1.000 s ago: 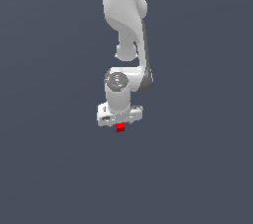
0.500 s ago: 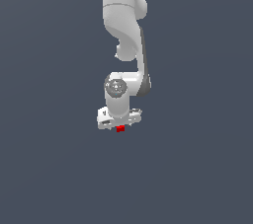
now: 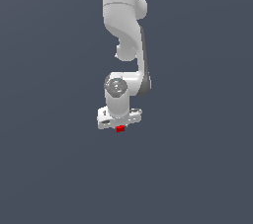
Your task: Pick up the red cube and move it to a goal position.
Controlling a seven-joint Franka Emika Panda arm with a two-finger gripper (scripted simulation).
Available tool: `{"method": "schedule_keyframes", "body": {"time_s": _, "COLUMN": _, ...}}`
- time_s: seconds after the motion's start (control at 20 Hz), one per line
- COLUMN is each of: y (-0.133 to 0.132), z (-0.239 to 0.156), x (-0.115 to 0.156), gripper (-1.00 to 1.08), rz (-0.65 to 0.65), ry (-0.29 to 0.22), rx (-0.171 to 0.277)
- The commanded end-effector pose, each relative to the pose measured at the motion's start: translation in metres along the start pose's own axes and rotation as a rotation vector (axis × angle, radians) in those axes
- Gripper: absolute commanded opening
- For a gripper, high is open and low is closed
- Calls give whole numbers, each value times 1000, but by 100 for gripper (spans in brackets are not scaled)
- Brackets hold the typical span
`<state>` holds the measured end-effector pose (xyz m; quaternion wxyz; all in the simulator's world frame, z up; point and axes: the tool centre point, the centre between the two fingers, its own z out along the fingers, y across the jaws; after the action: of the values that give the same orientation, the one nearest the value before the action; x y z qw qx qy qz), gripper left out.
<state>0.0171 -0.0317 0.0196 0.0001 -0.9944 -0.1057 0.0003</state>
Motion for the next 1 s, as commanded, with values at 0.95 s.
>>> {"method": "schedule_keyframes", "body": {"time_s": 0.95, "y": -17, "z": -79, "x": 6, "gripper": -100, "rz": 0, "ry": 0, "rx": 0}}
